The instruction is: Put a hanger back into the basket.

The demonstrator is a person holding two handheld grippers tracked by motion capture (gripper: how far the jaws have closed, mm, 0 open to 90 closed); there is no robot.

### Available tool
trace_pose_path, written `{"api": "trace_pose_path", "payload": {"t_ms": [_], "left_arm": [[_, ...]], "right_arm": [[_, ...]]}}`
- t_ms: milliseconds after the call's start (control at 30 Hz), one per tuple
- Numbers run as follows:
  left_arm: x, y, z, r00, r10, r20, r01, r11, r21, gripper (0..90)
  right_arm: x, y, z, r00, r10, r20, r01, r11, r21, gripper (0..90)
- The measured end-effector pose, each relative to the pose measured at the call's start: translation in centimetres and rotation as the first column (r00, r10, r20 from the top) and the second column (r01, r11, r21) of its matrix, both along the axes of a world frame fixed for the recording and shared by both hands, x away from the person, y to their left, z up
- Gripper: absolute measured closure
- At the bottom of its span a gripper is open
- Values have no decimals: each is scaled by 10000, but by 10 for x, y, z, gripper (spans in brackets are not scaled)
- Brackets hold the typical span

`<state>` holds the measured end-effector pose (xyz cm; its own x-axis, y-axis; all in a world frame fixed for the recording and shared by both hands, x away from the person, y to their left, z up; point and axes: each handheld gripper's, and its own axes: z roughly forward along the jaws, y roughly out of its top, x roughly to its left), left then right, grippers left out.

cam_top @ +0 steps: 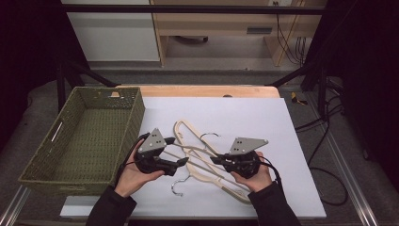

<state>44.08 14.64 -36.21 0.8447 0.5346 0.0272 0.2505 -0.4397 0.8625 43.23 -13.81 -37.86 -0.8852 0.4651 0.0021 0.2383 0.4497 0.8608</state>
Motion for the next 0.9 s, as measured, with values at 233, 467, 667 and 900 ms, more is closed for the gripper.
{"api": "trace_pose_path", "payload": {"t_ms": [233,467,667,900], "left_arm": [[1,-11,-8,9954,-877,-383,905,9928,789,379],[-3,-14,-12,9893,-1413,-359,1448,9804,1335,620],[-6,-13,-15,9887,-1420,-480,1480,9759,1606,670],[-13,-13,-16,9837,-1596,-825,1682,9795,1111,790]], "right_arm": [[-4,12,2,9961,848,-245,-845,9964,117,868],[-7,21,-1,9893,1385,-463,-1392,9902,-131,868],[-5,21,-4,9882,1441,-519,-1458,9889,-294,847],[-2,18,-5,9972,750,-16,-750,9971,-129,703]]}}
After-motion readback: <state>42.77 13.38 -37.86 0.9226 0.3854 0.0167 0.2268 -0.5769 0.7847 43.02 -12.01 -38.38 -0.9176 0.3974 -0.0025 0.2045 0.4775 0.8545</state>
